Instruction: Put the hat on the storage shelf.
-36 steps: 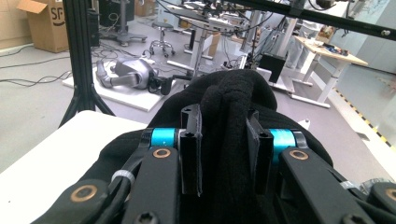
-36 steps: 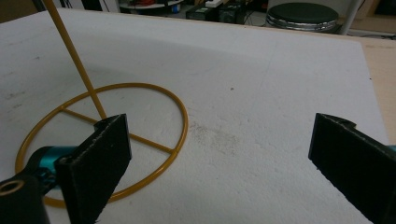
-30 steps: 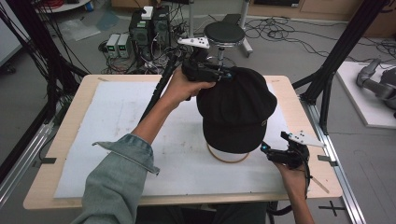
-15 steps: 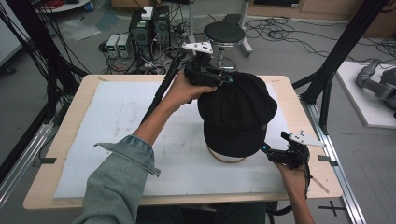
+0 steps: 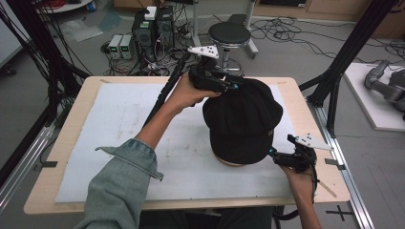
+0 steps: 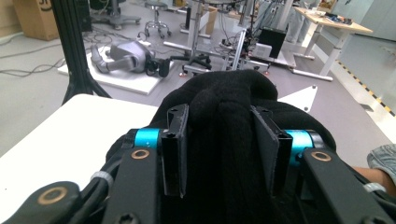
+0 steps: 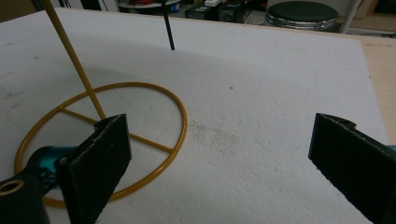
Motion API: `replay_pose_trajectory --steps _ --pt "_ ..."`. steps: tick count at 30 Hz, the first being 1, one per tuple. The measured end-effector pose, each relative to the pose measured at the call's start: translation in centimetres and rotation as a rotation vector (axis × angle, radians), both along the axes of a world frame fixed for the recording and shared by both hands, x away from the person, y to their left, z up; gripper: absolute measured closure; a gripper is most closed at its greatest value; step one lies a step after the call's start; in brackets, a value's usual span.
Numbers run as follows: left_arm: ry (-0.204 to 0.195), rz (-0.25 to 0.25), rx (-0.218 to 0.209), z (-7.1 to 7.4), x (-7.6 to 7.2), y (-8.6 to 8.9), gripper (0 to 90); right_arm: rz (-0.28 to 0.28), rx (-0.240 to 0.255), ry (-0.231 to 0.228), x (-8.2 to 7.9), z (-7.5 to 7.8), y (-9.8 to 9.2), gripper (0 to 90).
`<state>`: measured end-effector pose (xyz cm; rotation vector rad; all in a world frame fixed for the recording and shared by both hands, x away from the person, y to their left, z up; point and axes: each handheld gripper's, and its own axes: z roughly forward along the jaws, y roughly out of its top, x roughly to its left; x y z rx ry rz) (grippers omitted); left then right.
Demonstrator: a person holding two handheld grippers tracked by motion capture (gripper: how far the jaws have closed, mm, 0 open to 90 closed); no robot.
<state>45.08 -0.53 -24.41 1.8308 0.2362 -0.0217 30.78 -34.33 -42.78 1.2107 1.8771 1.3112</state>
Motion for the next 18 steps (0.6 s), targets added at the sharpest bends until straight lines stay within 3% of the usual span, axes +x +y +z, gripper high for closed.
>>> replay_pose_trajectory --steps 11,15,18 --pt "0.015 0.01 -0.002 0.0 0.1 0.3 54.3 -0.002 0.0 -0.001 0.0 0.0 -0.1 5.5" --pt "0.016 0.028 -0.036 0.4 0.0 0.9 53.5 -0.003 0.001 -0.001 0.0 0.0 -0.1 5.5" --pt "0.008 0.036 -0.038 0.7 0.1 1.5 52.9 -0.004 0.001 0.001 0.0 0.0 -0.1 5.5"
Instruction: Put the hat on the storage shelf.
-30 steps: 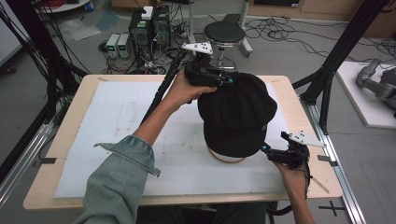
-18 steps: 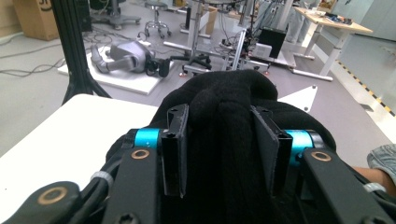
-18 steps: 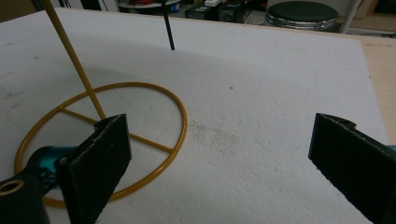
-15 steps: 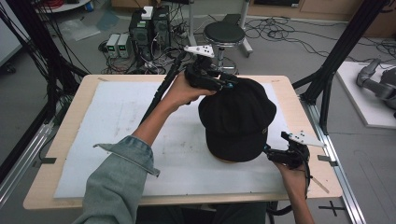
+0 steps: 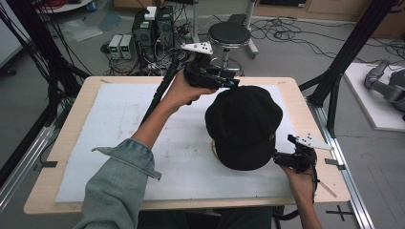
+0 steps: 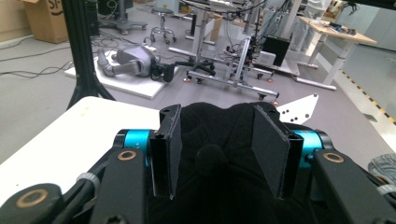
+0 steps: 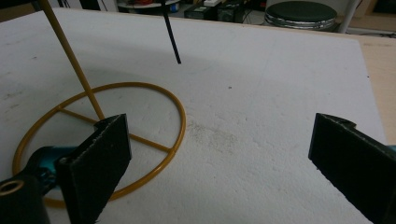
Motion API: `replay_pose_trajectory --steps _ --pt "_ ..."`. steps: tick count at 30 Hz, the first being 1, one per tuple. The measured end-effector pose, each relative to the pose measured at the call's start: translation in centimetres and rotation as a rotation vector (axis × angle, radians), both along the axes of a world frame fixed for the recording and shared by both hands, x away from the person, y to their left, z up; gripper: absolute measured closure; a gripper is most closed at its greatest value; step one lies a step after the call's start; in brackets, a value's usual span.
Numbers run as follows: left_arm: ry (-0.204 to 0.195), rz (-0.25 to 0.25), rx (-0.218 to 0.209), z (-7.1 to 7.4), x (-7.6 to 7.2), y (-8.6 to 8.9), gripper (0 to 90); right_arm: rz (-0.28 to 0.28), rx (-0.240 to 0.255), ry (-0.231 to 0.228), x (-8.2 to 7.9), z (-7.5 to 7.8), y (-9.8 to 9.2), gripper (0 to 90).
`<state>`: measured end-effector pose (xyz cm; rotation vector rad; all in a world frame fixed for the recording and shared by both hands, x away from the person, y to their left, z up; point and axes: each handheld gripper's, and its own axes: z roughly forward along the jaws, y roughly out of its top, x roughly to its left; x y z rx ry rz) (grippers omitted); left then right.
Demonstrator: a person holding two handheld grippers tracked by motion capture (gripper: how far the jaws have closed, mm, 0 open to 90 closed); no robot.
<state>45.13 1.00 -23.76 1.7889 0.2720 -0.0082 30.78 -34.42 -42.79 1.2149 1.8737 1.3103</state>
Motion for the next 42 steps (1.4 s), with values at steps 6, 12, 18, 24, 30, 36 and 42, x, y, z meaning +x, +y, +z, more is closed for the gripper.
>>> replay_pose_trajectory --steps 6,12,18,24,30,36,42 --pt "-0.015 0.048 -0.01 0.1 -0.2 2.1 50.6 -0.002 -0.001 0.0 0.0 0.0 -0.1 5.5" --pt "-0.031 0.124 0.001 -0.2 -0.6 5.2 48.0 -0.009 0.001 0.002 0.1 0.0 -0.2 5.5" --pt "-0.077 0.209 0.015 -0.4 -2.0 8.4 46.2 -0.017 0.004 0.003 0.1 0.0 -0.4 5.5" --pt "-0.122 0.293 0.052 -0.8 -3.5 11.3 42.7 -0.029 0.011 0.001 0.2 0.0 -0.6 5.5" --pt "-0.131 0.363 0.087 -1.8 -4.6 13.8 42.4 -0.039 0.014 0.002 0.3 0.0 -0.7 5.5" --pt "-0.122 0.429 0.096 -3.2 -5.5 16.4 41.2 -0.042 0.017 0.0 0.4 0.0 -0.7 5.5" --pt "-0.094 0.487 0.097 -4.8 -6.3 19.0 39.7 -0.049 0.021 0.003 0.4 -0.1 -0.7 5.5"
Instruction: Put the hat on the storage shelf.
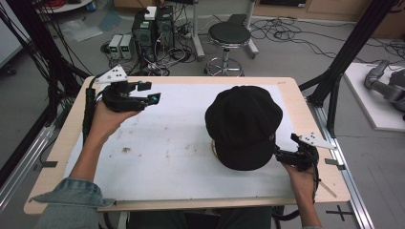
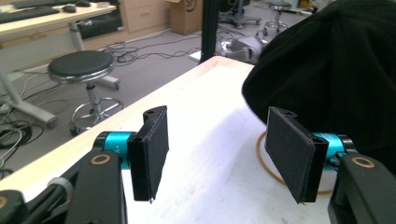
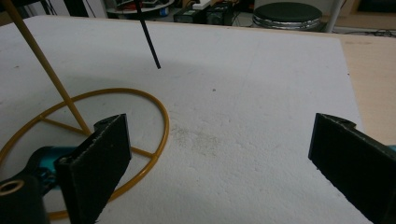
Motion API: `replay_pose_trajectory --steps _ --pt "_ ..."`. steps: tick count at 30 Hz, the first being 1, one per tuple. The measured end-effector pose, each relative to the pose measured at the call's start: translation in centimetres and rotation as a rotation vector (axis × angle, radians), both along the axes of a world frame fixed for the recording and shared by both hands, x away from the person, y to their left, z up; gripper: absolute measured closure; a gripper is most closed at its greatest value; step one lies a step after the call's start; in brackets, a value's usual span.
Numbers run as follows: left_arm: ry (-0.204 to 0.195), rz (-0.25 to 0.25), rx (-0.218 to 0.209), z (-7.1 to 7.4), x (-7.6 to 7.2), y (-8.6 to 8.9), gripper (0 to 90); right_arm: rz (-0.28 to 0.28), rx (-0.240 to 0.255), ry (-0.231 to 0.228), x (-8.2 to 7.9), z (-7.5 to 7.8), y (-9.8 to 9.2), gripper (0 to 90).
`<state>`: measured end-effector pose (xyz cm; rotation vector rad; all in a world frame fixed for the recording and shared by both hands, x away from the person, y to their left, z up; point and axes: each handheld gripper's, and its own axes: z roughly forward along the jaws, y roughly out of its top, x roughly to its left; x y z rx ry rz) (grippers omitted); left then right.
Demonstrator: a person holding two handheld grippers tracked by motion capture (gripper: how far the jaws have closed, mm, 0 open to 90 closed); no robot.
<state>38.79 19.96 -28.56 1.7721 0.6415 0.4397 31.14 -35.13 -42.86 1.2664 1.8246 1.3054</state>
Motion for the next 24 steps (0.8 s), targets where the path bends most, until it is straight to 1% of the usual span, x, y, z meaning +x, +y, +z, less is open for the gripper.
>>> replay_pose_trajectory --steps 2,3,5,7,8,9,12,15,18,20,22,23,24 --pt "-0.008 0.025 -0.001 -0.5 -0.4 0.9 38.9 -0.001 0.002 0.001 0.1 0.0 -0.1 5.5" --pt "-0.005 0.035 -0.017 -0.8 -0.6 1.3 38.5 -0.002 0.005 0.0 0.1 0.0 0.0 5.5" --pt "-0.011 0.062 -0.026 -1.4 -1.1 2.1 38.0 0.001 -0.001 -0.002 0.2 -0.1 0.0 5.5" --pt "-0.001 0.075 -0.057 -2.1 -1.5 2.9 38.1 0.002 0.0 0.003 0.2 0.0 0.1 5.5" --pt "-0.003 0.089 -0.053 -2.4 -1.7 3.2 38.1 0.003 -0.004 -0.003 0.3 0.0 0.2 5.5" --pt "-0.009 0.112 -0.042 -2.8 -2.0 3.6 38.1 0.002 -0.003 -0.002 0.3 0.0 0.2 5.5" --pt "-0.009 0.136 -0.068 -3.7 -2.7 4.8 37.8 0.007 -0.006 -0.004 0.2 0.1 0.4 5.5" --pt "-0.007 0.171 -0.087 -4.5 -3.3 5.7 34.4 0.008 -0.006 -0.008 0.2 0.2 0.5 5.5" --pt "-0.002 0.2 -0.076 -5.3 -3.8 6.4 31.8 0.008 -0.006 -0.004 0.3 0.2 0.7 5.5" --pt "-0.001 0.231 -0.064 -5.9 -4.1 6.7 30.3 0.01 -0.011 -0.01 0.4 0.2 0.8 5.5" --pt "0.005 0.239 -0.075 -6.5 -4.4 7.1 29.2 0.01 -0.006 -0.005 0.4 0.2 0.8 5.5" --pt "0.008 0.25 -0.079 -6.8 -4.6 7.3 29.2 0.01 -0.011 -0.01 0.5 0.2 0.8 5.5" --pt "0.011 0.257 -0.076 -7.1 -4.7 7.4 29.1 0.012 -0.004 -0.006 0.5 0.2 0.9 5.5"
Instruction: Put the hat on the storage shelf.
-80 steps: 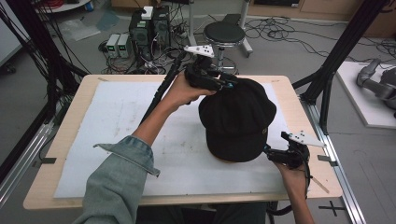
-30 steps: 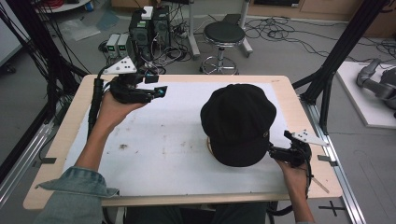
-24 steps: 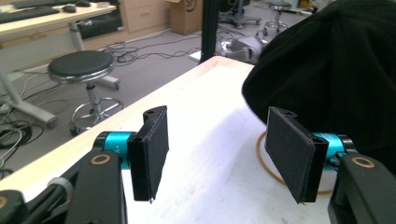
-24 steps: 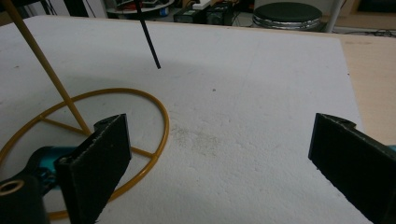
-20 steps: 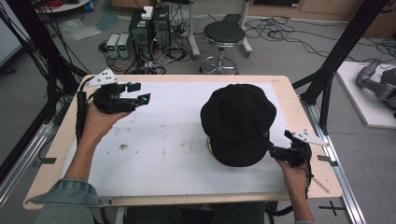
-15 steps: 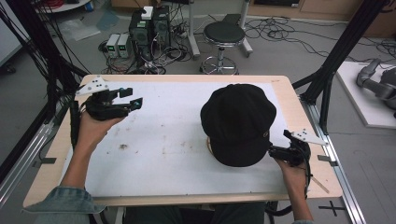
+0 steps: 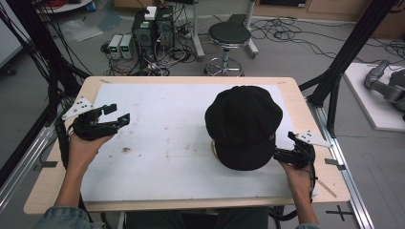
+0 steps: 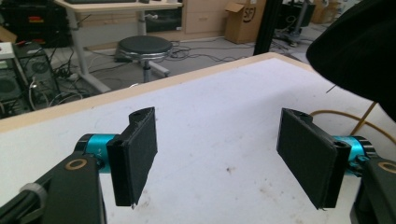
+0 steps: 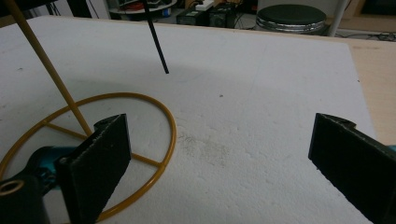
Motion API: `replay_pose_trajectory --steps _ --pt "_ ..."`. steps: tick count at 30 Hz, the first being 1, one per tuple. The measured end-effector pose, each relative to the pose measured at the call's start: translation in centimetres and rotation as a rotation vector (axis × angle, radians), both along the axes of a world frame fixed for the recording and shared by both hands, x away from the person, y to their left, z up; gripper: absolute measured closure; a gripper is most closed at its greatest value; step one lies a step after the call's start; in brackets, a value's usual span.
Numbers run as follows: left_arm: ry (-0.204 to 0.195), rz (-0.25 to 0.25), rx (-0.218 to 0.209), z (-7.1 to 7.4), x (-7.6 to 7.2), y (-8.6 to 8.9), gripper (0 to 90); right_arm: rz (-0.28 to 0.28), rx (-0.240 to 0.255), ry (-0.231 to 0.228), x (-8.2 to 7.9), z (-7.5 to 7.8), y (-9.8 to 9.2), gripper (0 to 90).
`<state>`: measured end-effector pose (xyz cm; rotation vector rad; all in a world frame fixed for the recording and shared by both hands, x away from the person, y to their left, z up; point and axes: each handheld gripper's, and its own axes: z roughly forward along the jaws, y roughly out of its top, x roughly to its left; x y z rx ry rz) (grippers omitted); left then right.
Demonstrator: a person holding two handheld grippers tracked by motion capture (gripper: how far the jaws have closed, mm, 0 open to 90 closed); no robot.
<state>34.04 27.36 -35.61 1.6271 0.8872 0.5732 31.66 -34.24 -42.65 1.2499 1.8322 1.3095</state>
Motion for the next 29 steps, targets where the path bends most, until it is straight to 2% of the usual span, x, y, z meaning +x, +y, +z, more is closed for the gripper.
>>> replay_pose_trajectory --steps 10,14,17,29 --pt "0.015 0.067 0.025 -2.4 -1.4 0.5 23.7 0.0 -0.002 0.0 0.1 0.0 0.0 5.5" --pt "0.008 0.08 0.027 -3.1 -1.8 0.7 22.4 -0.002 -0.003 0.002 0.1 0.0 0.0 5.5" --pt "0.018 0.074 0.035 -3.7 -1.9 0.9 21.8 -0.001 -0.003 0.001 0.1 0.0 0.0 5.5" --pt "0.019 0.086 0.065 -4.3 -2.0 1.1 21.2 -0.001 -0.013 0.0 0.1 0.0 0.0 5.5"
